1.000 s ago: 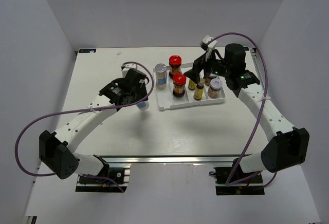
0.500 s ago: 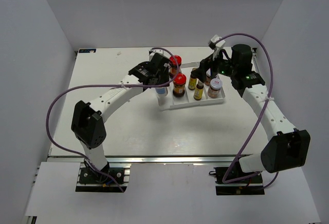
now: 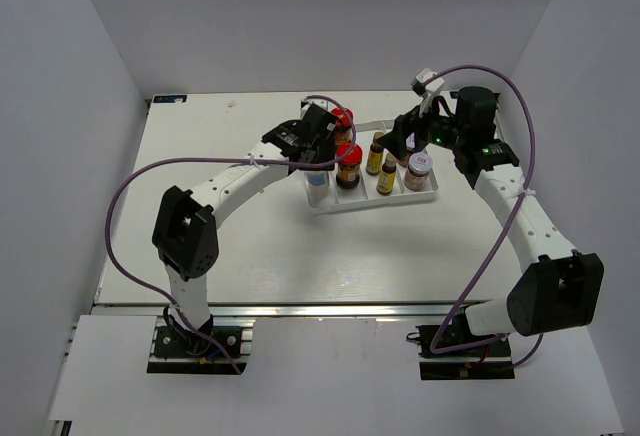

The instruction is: Organize the condiment bottles

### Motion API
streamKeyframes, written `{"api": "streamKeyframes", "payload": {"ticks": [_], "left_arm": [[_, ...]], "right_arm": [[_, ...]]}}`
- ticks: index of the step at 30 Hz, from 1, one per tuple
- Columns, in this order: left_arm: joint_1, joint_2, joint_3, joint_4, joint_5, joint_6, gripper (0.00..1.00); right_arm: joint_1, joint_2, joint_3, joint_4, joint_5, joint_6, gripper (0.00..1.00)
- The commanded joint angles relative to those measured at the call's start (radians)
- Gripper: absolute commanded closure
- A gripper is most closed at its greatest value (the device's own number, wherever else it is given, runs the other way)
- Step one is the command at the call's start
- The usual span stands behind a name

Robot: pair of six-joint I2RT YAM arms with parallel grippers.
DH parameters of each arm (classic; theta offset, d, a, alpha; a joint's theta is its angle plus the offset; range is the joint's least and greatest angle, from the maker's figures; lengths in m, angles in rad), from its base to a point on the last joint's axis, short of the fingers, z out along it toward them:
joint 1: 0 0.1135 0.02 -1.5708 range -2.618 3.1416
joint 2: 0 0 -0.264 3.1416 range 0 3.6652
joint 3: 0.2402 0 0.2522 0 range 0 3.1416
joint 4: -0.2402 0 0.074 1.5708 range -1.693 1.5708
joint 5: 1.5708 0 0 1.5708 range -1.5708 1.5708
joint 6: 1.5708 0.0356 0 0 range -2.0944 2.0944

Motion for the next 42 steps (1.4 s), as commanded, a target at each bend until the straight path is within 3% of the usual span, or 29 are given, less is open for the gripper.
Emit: {"api": "streamKeyframes", "payload": {"ticks": [1,5,6,15,23,29,32,37,42], "left_arm": [[-0.001,-0.025,-0.005,0.051,0.001,0.015,0.64],[-0.003,-0.022,-0.031,0.072,0.017,0.015,0.46],[-0.003,-0.019,-0.037,0.074,0.019,0.015,0.37],[-0.015,-0.028,-0.043,0.066,0.007,0.007,0.02],[-0.038,-0.163,-0.026,0.002,0.013,0.004,0.02],[-0.038,-0.422,-0.144,0.039,0.030,-0.007,0.02],[-0.038,-0.543,-0.205,0.051,0.028,-0.014,0.02],[-0.038,-0.643,-0.295,0.078,0.013,-0.025,0.02],[-0.038,-0.687,-0.341,0.086,0.014,-0.034,0.02]], "right_arm": [[-0.009,-0.009,-0.007,0.015,-0.023,-0.008,0.12],[-0.011,-0.006,-0.009,0.014,-0.022,-0.011,0.12],[-0.011,-0.005,-0.007,0.014,-0.022,-0.015,0.12],[-0.014,0.001,-0.007,-0.005,-0.022,-0.037,0.11],[-0.014,0.001,0.012,-0.038,-0.014,-0.057,0.11],[-0.024,0.009,0.059,-0.120,0.000,-0.066,0.11],[-0.024,0.027,0.100,-0.178,0.040,-0.054,0.11],[-0.024,0.067,0.201,-0.301,0.165,-0.011,0.11],[-0.024,0.058,0.226,-0.318,0.260,0.031,0.10]]}}
